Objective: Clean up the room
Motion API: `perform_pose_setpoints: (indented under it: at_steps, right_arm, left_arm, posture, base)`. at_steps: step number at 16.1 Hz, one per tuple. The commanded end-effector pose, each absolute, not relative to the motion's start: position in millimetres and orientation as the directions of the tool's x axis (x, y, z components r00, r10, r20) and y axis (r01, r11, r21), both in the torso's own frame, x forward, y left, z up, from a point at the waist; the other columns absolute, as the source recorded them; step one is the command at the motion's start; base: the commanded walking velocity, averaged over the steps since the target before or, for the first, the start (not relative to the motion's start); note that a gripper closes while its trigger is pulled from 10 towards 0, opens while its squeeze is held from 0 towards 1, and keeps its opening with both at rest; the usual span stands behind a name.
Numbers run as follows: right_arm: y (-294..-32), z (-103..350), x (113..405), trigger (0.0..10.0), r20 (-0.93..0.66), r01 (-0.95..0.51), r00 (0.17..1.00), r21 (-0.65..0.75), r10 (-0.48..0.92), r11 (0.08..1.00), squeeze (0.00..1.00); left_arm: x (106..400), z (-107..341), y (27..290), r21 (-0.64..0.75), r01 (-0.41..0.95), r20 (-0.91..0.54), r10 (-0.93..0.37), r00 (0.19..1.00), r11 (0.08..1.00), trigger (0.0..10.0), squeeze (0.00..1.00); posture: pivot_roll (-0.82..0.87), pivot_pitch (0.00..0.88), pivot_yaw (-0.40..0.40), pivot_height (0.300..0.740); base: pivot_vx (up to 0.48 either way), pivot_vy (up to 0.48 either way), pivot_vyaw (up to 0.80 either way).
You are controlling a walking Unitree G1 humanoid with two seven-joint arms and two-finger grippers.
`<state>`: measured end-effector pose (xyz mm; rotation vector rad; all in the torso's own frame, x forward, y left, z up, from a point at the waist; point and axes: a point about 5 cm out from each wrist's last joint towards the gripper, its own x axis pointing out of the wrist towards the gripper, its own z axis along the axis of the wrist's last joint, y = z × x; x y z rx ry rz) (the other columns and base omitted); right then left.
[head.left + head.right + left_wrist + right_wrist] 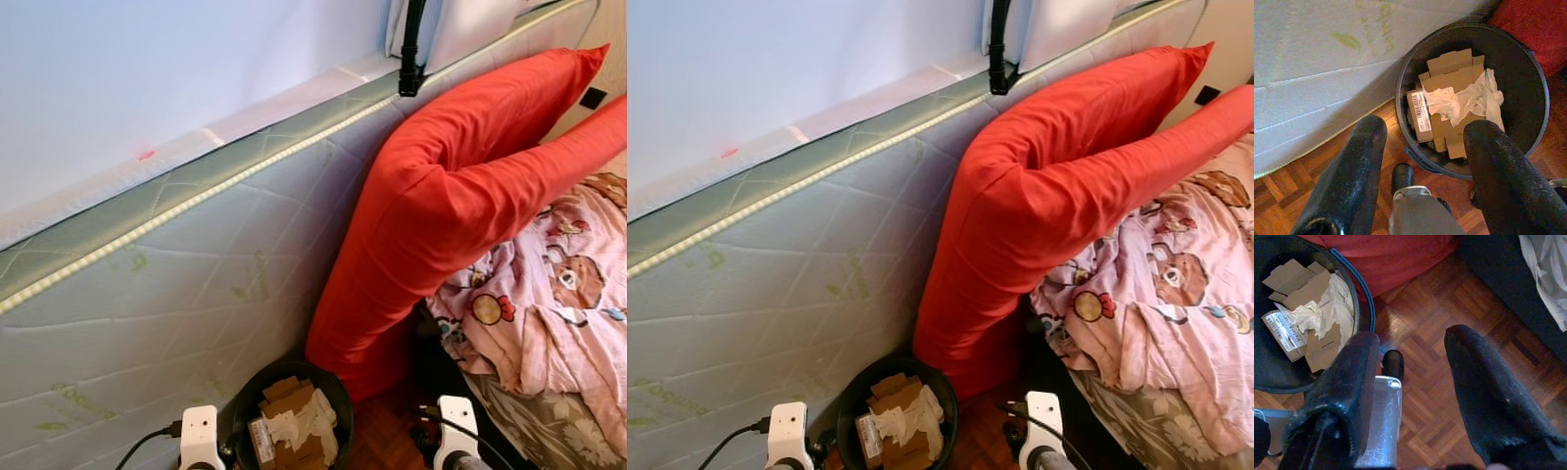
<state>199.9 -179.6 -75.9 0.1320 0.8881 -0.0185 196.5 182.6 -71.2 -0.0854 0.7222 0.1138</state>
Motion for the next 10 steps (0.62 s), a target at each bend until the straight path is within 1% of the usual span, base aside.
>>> perform_pose_setpoints:
  at_steps: [1, 10]
  right_arm:
    - [-180.9, -78.1, 195.7, 10.0, -0.785, 0.075, 0.619, 0.101, 0.033, 0.992, 0.0]
    - [-181.4, -78.0, 195.6, 10.0, -0.783, 0.079, 0.621, 0.102, 0.031, 0.992, 0.0]
  left_arm:
    - [188.5, -75.6, 183.3, -0.034, -0.134, -0.683, 0.075, 0.726, 0.99, 10.0, 0.0]
    - [187.7, -75.8, 184.9, -0.035, -0.142, -0.683, 0.08, 0.726, 0.989, 10.0, 0.0]
  posture:
    - [0.06, 0.138, -0.038, 0.74]
    - [0.06, 0.137, -0.039, 0.74]
  base:
    - [0.0, 0.0, 0.0]
    - [0.0, 0.0, 0.0]
